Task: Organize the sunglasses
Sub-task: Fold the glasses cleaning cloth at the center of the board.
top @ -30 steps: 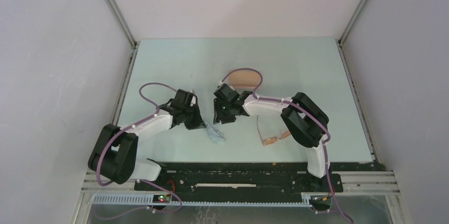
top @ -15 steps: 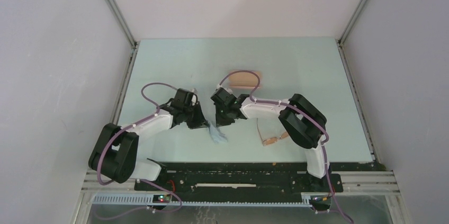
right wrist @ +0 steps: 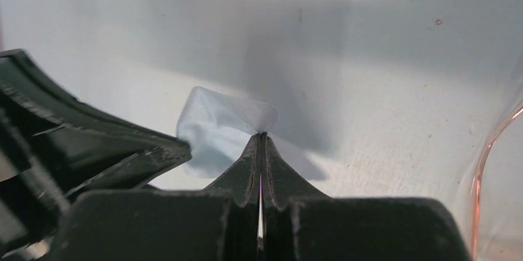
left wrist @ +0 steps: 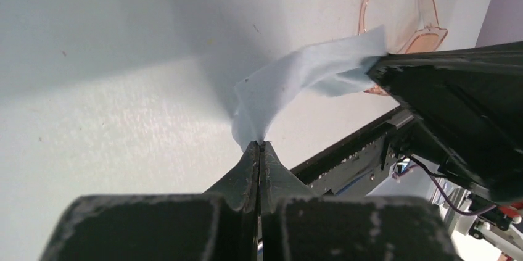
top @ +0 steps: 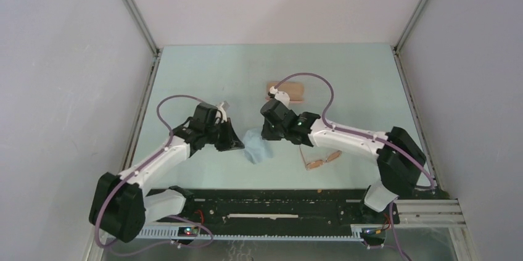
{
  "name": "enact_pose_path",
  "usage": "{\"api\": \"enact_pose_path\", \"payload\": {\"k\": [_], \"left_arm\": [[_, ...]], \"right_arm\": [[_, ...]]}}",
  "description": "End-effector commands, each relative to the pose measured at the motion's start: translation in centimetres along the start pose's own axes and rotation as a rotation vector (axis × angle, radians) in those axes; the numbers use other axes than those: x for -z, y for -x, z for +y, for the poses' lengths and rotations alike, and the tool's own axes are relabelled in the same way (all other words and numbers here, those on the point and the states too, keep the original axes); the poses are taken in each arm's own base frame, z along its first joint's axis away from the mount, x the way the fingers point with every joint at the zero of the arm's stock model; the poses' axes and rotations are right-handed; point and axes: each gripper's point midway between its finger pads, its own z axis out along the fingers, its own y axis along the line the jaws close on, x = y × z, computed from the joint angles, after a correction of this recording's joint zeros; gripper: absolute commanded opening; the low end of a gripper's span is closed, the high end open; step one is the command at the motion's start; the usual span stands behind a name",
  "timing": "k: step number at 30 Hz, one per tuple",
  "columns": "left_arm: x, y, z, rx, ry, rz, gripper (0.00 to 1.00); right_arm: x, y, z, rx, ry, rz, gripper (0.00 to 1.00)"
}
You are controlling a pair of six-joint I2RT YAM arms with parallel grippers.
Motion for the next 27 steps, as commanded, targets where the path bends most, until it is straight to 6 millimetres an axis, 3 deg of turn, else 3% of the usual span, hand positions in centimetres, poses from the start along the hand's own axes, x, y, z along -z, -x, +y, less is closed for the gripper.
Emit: {"api": "enact_pose_path", "payload": {"k": [1, 4, 6, 8, 11, 12, 14, 16, 19, 21, 24, 27], "left_arm": [[2.6, 1.2, -1.2, -0.057, 0.004, -0.054, 0.0], [2.5, 3.1, -1.0, -0.097, 0.045, -0.086, 0.0], [1.4, 5.5, -0.9, -0.105, 0.03, -0.091, 0.03], [-0.7, 8.1, 0.8, -0.001, 0.067, -0.033, 0.2], [-1.8, 11.3, 3.6, 0.113, 0.176, -0.028, 0.41], [-1.5, 12.1, 4.2, 0.125, 0.218, -0.062, 0.51], [-0.2, 13.4, 4.6, 0.13, 0.271, -0.15, 0.73], [1.8, 14.6, 3.9, 0.122, 0.273, -0.261, 0.76], [3.6, 13.9, 2.6, 0.07, 0.261, -0.322, 0.72], [4.3, 12.1, 2.4, 0.025, 0.293, -0.325, 0.67], [4.2, 9.1, 3.2, 0.023, 0.332, -0.345, 0.66], [2.6, 5.8, 5.0, 0.07, 0.335, -0.303, 0.66]], "right_arm": [[2.1, 0.6, 0.1, -0.006, -0.014, -0.061, 0.0], [2.0, 1.4, 0.1, 0.02, -0.005, -0.083, 0.0], [0.7, 3.4, 0.1, 0.052, 0.028, -0.113, 0.0], [-1.6, 4.9, -0.9, 0.056, 0.025, -0.064, 0.02], [-4.2, 6.7, -2.6, 0.051, -0.039, -0.022, 0.51], [-4.2, 7.0, -2.9, 0.05, -0.048, -0.023, 0.58], [-3.5, 7.4, -3.2, 0.054, -0.038, -0.022, 0.6], [-2.3, 7.5, -3.9, 0.052, -0.025, -0.03, 0.61], [-0.8, 6.6, -4.7, 0.043, -0.031, -0.023, 0.61], [0.0, 4.8, -4.8, 0.034, -0.036, 0.0, 0.59], [0.4, 1.5, -4.0, 0.006, -0.026, 0.039, 0.58], [0.1, -0.8, -3.2, -0.04, -0.025, 0.026, 0.58]]}}
